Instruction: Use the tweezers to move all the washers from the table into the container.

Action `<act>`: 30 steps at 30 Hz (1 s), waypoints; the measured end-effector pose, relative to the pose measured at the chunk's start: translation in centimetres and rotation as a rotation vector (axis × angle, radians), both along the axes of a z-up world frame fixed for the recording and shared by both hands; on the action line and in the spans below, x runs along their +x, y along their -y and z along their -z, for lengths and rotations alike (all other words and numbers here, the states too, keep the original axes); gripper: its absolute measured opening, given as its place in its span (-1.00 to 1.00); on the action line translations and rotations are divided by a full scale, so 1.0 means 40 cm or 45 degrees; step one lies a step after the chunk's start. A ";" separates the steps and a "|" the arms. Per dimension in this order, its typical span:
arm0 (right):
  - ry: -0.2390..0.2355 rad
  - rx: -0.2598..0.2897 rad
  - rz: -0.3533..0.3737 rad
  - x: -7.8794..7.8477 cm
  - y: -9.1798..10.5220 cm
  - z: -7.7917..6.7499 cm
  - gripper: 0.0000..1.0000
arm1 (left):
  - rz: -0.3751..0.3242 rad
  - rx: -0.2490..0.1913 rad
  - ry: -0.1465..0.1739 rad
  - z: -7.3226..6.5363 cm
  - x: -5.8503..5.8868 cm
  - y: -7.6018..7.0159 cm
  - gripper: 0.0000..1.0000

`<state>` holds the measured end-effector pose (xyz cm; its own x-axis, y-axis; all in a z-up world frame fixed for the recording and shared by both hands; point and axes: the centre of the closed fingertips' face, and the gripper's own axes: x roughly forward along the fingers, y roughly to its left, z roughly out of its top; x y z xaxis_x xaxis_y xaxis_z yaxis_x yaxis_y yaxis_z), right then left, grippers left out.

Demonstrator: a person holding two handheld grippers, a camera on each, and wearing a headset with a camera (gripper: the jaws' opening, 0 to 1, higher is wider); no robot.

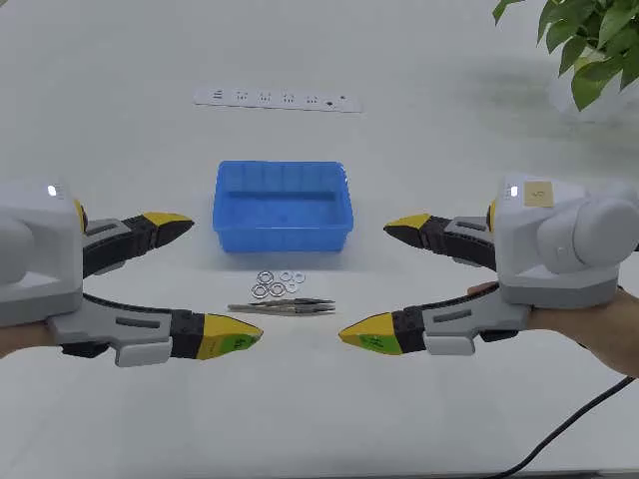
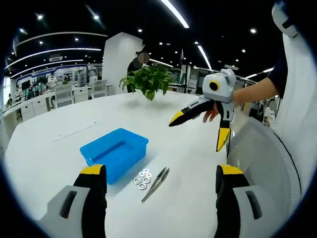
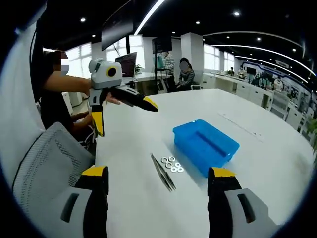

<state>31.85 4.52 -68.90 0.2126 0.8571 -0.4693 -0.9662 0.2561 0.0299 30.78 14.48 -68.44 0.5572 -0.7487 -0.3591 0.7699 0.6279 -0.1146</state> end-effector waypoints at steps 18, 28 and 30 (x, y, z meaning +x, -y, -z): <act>-0.004 -0.012 0.028 0.014 0.017 0.011 0.64 | 0.006 -0.001 -0.003 0.000 0.002 0.004 0.92; -0.009 -0.015 0.026 0.014 0.012 0.015 0.64 | 0.010 0.000 -0.012 0.012 -0.001 0.004 0.92; -0.012 -0.017 0.025 0.013 0.010 0.017 0.64 | 0.010 -0.001 -0.013 0.014 0.000 0.004 0.92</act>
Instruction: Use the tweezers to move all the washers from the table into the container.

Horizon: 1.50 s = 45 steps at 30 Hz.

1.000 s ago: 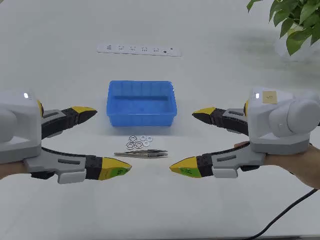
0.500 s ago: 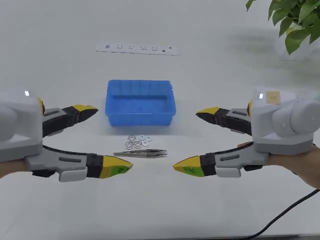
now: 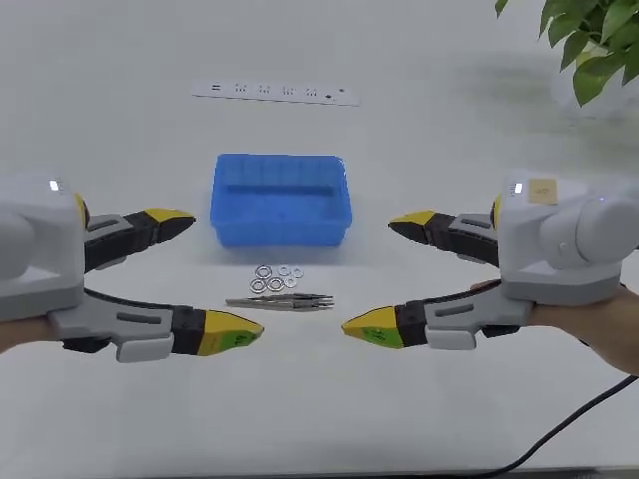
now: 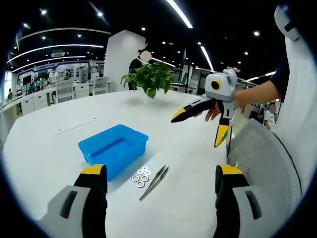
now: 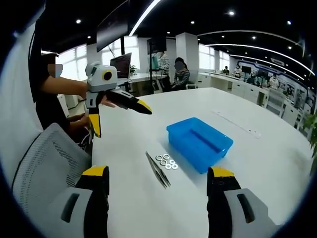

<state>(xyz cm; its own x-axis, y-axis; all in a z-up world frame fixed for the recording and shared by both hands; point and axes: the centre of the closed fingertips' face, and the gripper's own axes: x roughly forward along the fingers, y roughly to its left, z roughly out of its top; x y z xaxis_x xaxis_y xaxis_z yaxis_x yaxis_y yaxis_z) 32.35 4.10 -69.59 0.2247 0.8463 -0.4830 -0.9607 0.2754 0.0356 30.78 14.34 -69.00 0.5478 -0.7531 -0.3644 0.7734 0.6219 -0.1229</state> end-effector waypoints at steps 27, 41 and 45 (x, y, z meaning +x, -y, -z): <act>-0.016 -0.045 -0.026 0.020 -0.015 0.031 0.52 | 0.008 0.023 0.002 0.012 0.009 -0.013 0.72; -0.021 -0.066 -0.045 0.041 -0.022 0.059 0.36 | 0.018 0.059 -0.028 0.046 0.014 -0.020 0.63; -0.040 -0.088 -0.046 0.047 -0.025 0.076 0.32 | 0.030 0.071 -0.032 0.055 0.016 -0.017 0.57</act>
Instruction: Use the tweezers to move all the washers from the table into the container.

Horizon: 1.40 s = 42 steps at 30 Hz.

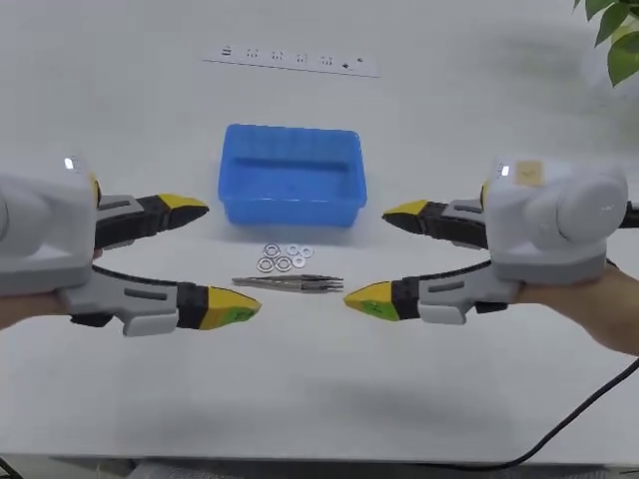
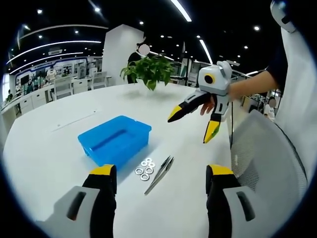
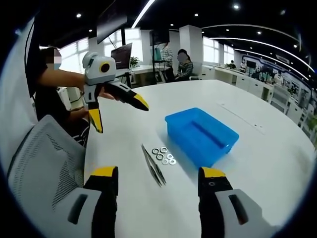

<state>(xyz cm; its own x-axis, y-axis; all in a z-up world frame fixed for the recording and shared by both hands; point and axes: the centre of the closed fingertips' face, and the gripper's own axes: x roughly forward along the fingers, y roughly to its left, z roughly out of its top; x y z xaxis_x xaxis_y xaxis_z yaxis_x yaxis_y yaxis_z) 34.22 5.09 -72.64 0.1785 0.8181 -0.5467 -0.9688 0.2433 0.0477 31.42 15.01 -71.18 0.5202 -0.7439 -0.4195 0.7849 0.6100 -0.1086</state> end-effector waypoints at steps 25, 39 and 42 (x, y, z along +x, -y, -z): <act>-0.114 -0.113 -0.129 0.001 -0.083 0.124 -0.16 | 0.091 0.169 -0.131 0.150 0.025 0.008 0.09; -0.080 -0.236 -0.270 -0.006 -0.121 0.184 -0.48 | 0.183 0.280 -0.123 0.191 0.044 0.019 -0.30; -0.074 -0.238 -0.283 -0.010 -0.124 0.187 -0.50 | 0.200 0.323 -0.133 0.205 0.044 0.016 -0.32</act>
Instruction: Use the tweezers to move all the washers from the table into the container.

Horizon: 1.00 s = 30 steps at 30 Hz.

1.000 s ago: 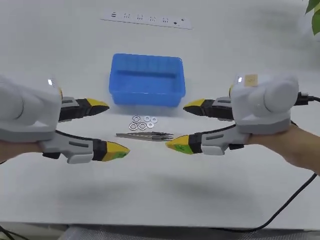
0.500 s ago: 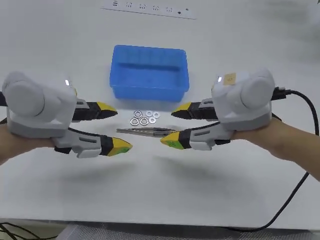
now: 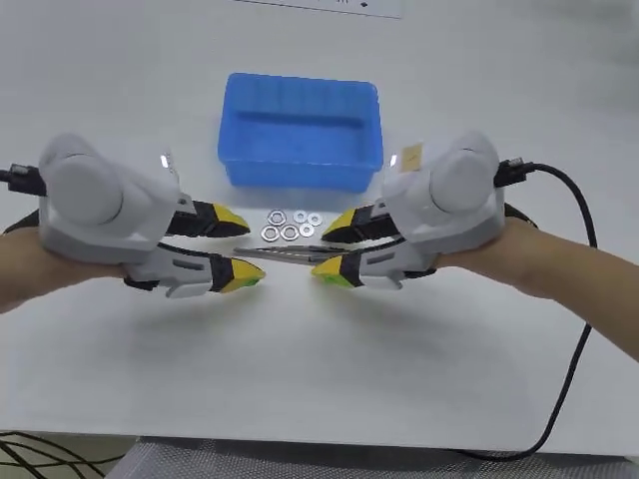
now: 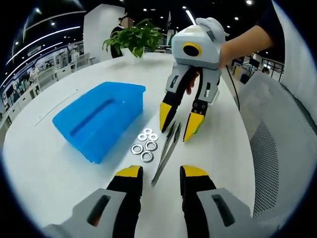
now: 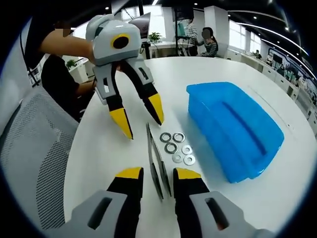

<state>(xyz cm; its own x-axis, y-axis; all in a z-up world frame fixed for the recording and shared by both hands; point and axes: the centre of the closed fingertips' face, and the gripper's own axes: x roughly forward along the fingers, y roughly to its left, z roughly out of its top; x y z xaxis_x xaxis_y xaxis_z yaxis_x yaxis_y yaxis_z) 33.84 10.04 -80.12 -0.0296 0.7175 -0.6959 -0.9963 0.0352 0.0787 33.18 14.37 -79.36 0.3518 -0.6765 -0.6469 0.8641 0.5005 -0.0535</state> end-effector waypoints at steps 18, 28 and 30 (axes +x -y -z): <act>0.114 -0.057 -0.070 0.007 0.001 0.001 -0.69 | 0.193 0.174 0.053 0.011 0.011 0.005 -0.69; 0.127 -0.086 -0.078 0.008 0.001 0.005 -0.76 | 0.222 0.216 0.020 0.014 0.009 0.021 -0.84; 0.133 -0.092 -0.083 0.007 0.002 0.006 -0.77 | 0.247 0.241 0.038 0.013 0.007 0.021 -0.85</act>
<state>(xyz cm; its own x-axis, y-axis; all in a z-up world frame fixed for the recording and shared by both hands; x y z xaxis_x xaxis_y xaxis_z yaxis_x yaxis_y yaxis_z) 34.12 9.98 -80.36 0.0011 0.6644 -0.7474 -0.9993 -0.0278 -0.0261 33.45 13.55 -79.88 0.2481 -0.6012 -0.7596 0.9447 0.3238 0.0523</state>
